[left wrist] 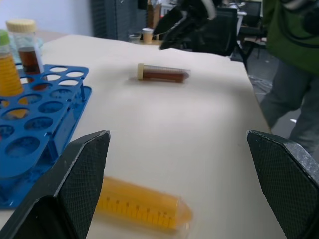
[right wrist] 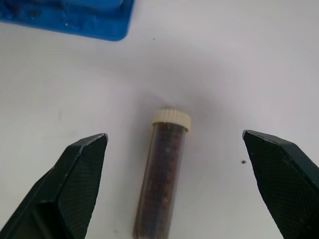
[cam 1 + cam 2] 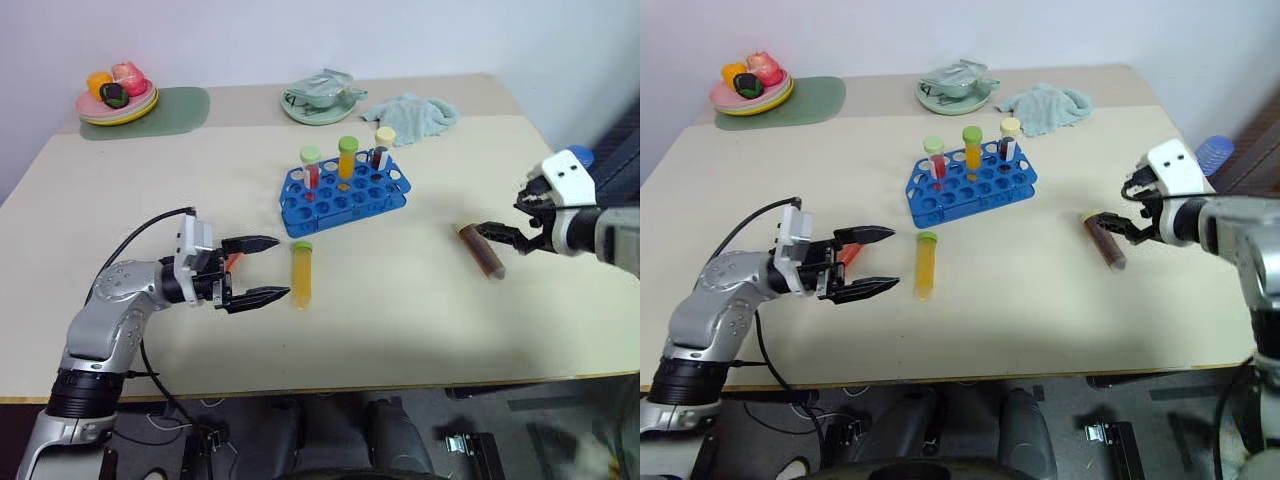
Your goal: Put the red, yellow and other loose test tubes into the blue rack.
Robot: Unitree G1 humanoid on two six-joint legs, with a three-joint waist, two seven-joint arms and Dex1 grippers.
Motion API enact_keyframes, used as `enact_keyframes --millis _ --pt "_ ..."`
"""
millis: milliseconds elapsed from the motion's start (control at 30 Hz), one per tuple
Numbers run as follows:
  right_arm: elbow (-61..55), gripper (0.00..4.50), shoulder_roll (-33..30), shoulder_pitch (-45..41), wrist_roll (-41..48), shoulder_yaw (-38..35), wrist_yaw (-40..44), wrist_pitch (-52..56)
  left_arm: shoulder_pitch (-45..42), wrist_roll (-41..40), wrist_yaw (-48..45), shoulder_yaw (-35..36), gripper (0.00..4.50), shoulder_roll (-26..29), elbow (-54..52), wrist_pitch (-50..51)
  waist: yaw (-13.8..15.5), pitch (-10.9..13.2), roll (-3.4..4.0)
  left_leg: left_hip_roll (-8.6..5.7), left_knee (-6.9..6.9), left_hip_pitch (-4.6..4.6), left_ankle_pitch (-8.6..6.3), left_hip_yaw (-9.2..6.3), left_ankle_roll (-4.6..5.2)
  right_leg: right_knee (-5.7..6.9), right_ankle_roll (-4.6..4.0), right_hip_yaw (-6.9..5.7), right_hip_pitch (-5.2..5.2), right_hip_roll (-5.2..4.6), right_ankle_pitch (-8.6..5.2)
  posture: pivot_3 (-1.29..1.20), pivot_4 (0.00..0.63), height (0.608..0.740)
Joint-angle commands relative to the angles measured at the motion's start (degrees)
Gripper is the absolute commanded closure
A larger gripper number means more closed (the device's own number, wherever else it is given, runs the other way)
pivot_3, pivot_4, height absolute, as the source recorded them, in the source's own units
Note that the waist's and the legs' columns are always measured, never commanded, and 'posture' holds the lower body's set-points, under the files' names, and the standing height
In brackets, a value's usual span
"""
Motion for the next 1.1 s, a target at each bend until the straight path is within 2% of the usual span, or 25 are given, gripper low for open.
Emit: enact_keyframes --millis 33,200,367,600,900,1000,1100 --pt "9.39 0.07 0.6 -8.6 -3.17 6.79 2.85 3.51 -0.78 0.1 -0.38 -0.62 0.04 -0.66 -0.94 -0.77 -0.06 0.0 0.01 -0.01 0.02 -0.1 0.0 0.03 0.0 0.01 0.01 0.01 -0.11 -0.01 0.0 0.0 0.15 0.74" --pt "21.26 0.07 3.12 -16.63 -7.37 13.68 5.82 3.68 -0.29 0.83 -0.3 -1.58 0.04 -1.19 -1.75 -1.35 -0.15 0.0 0.01 -0.02 0.15 -0.57 0.22 0.02 -0.37 0.13 0.01 -0.01 -0.6 -0.01 0.02 0.0 0.15 0.74" --pt "28.23 0.07 5.22 -20.96 -10.82 17.84 8.61 2.41 0.5 1.89 -1.31 -2.38 0.04 -0.53 -2.7 -2.33 -0.35 0.0 0.01 -0.02 0.14 -0.6 0.22 0.03 -0.38 0.15 0.01 0.0 -0.66 0.0 0.03 0.0 0.15 0.74" --pt "37.44 0.07 9.68 -25.82 -14.9 20.56 12.24 -0.18 1.17 1.63 -0.73 -2.38 0.04 -0.05 -5.16 -1.46 -1.24 0.0 0.02 -0.02 0.13 -0.6 0.23 0.01 -0.39 0.18 0.01 -0.01 -0.67 0.01 0.03 0.0 0.15 0.74" --pt "44.81 0.07 13.73 -27.43 -19.56 21.64 14.3 -4.07 3.42 1.04 0.72 -1.79 0.04 0.43 -8.4 -0.41 -1.46 -0.01 0.03 -0.02 0.13 -0.6 0.24 0.01 -0.42 0.22 0.01 0.0 -0.71 0.02 0.03 0.0 0.15 0.74" --pt "47.03 1.31 14.98 -27.82 -20.86 21.45 14.56 -5.56 3.9 0.75 1.42 -1.61 0.0 0.6 -9.13 -0.13 -1.49 -0.02 0.03 -0.02 0.14 -0.59 0.25 0.01 -0.43 0.23 0.01 0.0 -0.71 0.02 0.03 0.0 0.15 0.74" --pt "48.2 2.88 15.93 -28.08 -22.0 21.23 15.2 -6.47 4.1 0.62 1.83 -1.49 0.0 0.8 -9.44 0.03 -1.71 -0.02 0.03 -0.01 0.13 -0.59 0.26 0.01 -0.44 0.25 0.01 0.0 -0.71 0.03 0.03 0.0 0.15 0.74"
